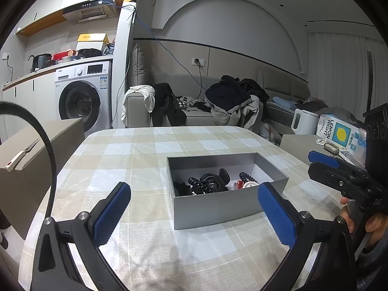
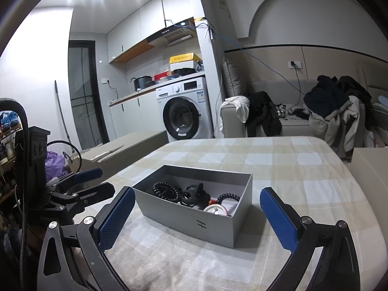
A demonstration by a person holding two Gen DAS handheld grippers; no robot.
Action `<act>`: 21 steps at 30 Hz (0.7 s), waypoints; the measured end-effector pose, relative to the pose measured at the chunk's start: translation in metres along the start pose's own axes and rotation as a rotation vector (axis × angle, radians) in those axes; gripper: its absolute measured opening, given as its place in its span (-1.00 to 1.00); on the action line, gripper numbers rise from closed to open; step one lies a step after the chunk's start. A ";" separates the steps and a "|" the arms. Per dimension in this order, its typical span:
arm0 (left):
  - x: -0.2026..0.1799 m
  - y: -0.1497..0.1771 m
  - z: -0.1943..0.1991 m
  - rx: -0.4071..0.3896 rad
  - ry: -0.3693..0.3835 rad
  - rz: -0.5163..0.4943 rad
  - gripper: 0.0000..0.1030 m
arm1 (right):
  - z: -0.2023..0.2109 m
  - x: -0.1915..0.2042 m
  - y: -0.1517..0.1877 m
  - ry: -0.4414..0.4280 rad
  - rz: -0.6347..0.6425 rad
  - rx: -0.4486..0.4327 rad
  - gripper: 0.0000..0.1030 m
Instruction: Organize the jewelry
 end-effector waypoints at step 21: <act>-0.001 -0.001 0.000 0.001 -0.006 -0.004 0.98 | 0.001 0.002 -0.001 -0.007 0.007 0.002 1.00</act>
Point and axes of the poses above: each gripper's, at about its wrist camera, not at the fingertips, and z roughly against the way its jaws point, x to its left, y to its underside, the point moved 8 cm from there along -z, roughly the way its jaws point, and after that the axes turned 5 degrees about x, right-handed, at the moved point
